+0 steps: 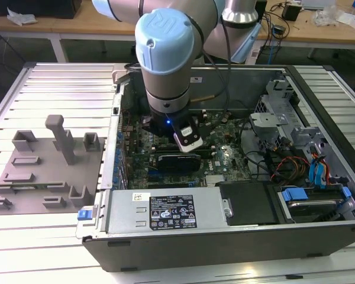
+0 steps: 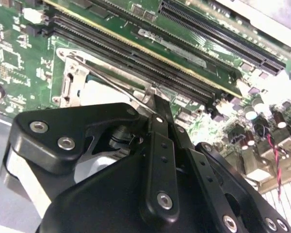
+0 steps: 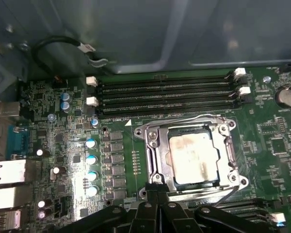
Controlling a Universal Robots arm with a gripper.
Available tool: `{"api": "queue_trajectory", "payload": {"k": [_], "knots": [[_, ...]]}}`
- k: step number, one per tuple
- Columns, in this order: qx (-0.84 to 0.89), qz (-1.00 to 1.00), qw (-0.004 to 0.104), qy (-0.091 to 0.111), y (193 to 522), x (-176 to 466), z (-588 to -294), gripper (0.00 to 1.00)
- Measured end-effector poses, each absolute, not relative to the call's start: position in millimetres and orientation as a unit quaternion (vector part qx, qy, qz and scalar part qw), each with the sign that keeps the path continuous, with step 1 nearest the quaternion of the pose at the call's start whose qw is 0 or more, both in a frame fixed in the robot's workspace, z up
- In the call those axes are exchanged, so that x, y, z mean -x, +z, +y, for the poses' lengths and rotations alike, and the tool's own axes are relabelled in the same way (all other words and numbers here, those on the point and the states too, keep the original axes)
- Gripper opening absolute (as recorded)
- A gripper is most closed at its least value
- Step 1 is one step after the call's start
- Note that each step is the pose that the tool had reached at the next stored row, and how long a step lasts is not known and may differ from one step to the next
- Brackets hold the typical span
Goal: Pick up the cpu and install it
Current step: 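Install the second cpu locking lever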
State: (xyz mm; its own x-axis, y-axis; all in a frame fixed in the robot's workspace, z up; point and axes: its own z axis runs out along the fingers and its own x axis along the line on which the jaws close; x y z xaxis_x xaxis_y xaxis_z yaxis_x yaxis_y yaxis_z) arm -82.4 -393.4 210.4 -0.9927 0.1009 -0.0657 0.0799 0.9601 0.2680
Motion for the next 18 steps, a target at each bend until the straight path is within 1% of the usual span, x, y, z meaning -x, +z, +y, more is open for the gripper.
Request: {"api": "queue_trajectory", "payload": {"k": [10,18], "knots": [[-0.046,0.989,0.039,0.133,250.3,82.4,-393.0,0.11],[-0.046,0.99,0.037,0.132,251.3,66.1,-393.0,0.11]]}}
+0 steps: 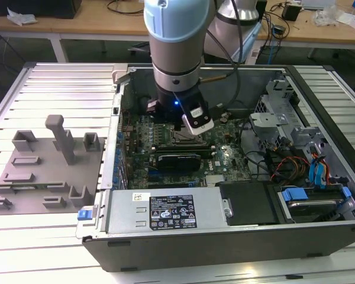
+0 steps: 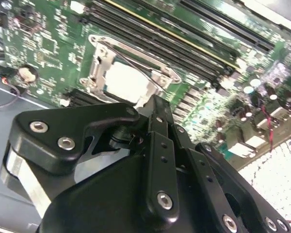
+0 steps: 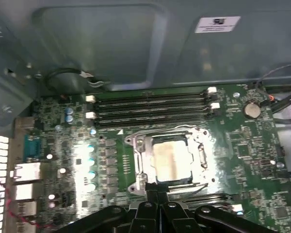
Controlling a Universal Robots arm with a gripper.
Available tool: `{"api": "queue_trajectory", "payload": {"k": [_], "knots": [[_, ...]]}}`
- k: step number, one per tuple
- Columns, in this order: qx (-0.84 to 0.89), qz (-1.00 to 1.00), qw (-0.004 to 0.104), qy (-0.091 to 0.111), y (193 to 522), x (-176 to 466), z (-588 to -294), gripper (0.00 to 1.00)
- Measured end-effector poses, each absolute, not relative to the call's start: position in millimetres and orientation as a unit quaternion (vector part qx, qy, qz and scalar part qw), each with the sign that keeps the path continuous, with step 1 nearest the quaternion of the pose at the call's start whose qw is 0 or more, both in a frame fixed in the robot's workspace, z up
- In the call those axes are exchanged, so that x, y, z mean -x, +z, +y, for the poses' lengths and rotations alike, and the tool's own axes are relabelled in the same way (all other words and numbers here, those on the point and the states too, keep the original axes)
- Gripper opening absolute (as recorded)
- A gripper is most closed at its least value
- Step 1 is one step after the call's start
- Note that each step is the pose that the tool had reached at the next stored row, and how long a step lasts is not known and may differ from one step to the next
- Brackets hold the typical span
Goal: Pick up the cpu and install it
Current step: 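Install the second cpu locking lever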
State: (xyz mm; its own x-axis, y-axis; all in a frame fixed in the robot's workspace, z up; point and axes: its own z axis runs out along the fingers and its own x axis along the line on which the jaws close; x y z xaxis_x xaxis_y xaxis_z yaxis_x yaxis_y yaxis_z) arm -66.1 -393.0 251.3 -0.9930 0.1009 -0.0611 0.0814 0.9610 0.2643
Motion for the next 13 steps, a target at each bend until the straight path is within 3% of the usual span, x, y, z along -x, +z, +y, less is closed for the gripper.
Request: {"api": "queue_trajectory", "payload": {"k": [13], "knots": [[-0.048,0.991,0.032,0.124,238.8,54.6,-403.2,0.11]]}}
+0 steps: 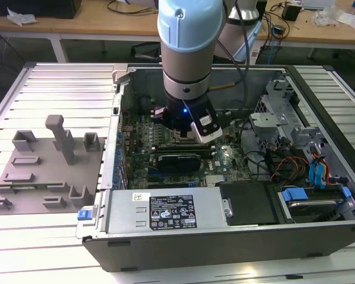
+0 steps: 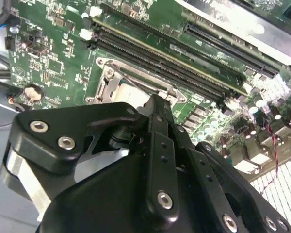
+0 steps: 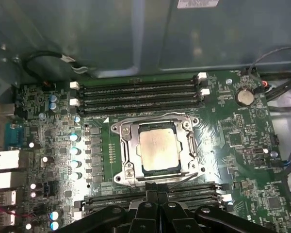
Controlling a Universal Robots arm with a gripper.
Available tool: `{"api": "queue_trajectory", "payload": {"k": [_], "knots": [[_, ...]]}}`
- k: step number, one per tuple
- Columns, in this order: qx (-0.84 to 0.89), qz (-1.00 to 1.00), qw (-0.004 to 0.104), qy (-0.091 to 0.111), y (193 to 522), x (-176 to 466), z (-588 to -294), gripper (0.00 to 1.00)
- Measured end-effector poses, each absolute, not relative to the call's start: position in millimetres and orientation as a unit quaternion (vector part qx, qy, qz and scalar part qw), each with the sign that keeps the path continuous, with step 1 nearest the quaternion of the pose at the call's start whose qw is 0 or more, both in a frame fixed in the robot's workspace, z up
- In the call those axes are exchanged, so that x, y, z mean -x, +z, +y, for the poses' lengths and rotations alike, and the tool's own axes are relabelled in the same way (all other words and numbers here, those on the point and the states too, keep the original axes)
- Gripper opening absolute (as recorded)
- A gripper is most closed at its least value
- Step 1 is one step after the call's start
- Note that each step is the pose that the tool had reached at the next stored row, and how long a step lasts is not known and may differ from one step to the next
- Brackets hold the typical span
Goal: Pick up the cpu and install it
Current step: 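Install the second cpu locking lever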
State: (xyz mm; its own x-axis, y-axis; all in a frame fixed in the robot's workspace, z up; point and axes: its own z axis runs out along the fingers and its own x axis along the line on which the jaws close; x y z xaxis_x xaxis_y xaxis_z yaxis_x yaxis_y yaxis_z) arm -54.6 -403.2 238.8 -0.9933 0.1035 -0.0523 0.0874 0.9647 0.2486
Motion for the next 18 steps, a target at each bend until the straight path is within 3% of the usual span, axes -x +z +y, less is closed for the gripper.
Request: {"api": "queue_trajectory", "payload": {"k": [12,18], "knots": [[-0.048,0.991,0.032,0.124,212.9,74.1,-403.3,0.11],[-0.049,0.989,0.032,0.136,206.1,81.1,-403.3,0.11]]}}
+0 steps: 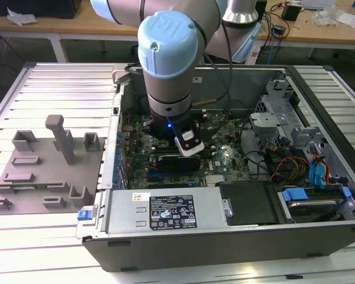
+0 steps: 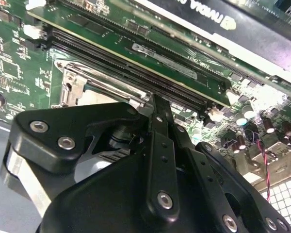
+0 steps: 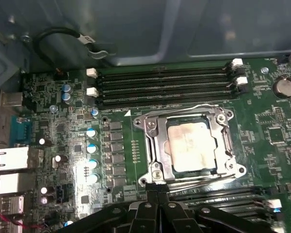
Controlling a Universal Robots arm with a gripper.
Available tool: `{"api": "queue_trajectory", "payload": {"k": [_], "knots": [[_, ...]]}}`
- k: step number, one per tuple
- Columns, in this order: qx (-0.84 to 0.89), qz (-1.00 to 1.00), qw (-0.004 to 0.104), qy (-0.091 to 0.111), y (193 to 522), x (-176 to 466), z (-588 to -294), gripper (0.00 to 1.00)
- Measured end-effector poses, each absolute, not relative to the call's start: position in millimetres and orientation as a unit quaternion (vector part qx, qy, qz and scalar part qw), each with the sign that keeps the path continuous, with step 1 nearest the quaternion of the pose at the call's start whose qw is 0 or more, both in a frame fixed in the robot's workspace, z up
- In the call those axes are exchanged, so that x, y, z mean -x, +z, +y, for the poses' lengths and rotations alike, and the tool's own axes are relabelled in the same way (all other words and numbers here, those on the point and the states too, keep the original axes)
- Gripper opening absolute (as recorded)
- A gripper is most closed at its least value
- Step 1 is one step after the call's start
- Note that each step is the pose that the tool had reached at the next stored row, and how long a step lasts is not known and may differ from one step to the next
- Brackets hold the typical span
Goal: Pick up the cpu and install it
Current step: 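Install the second cpu locking lever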
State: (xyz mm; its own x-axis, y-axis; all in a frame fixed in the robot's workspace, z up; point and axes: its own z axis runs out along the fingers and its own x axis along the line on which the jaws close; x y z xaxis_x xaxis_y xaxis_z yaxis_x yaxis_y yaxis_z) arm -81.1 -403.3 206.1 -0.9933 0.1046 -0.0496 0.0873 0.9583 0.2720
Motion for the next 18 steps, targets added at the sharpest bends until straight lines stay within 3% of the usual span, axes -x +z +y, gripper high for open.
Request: {"api": "queue_trajectory", "payload": {"k": [12,18], "knots": [[-0.049,0.985,0.031,0.162,194.1,84.9,-403.7,0.11],[-0.049,0.985,0.03,0.165,192.7,85.0,-404.2,0.11]]}}
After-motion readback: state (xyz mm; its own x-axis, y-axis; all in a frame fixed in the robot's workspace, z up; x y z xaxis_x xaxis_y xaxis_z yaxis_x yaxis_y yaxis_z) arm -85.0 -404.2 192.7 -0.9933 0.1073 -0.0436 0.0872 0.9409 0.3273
